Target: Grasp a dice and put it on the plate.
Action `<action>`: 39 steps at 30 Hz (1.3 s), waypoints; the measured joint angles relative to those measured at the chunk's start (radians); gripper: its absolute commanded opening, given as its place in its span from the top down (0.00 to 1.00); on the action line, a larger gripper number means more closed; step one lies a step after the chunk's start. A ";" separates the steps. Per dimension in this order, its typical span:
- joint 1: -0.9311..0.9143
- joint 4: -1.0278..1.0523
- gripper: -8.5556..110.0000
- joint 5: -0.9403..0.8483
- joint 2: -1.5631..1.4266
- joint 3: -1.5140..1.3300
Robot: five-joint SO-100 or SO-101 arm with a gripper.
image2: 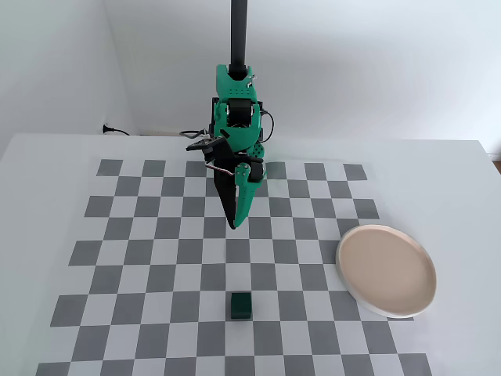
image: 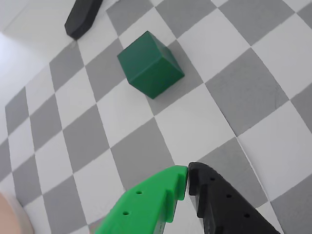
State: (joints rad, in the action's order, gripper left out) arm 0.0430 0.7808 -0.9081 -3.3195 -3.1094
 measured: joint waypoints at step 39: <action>0.100 -0.192 0.96 -0.678 0.000 0.000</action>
State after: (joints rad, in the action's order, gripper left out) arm 0.1427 0.5890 -1.5861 -3.3195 -3.1094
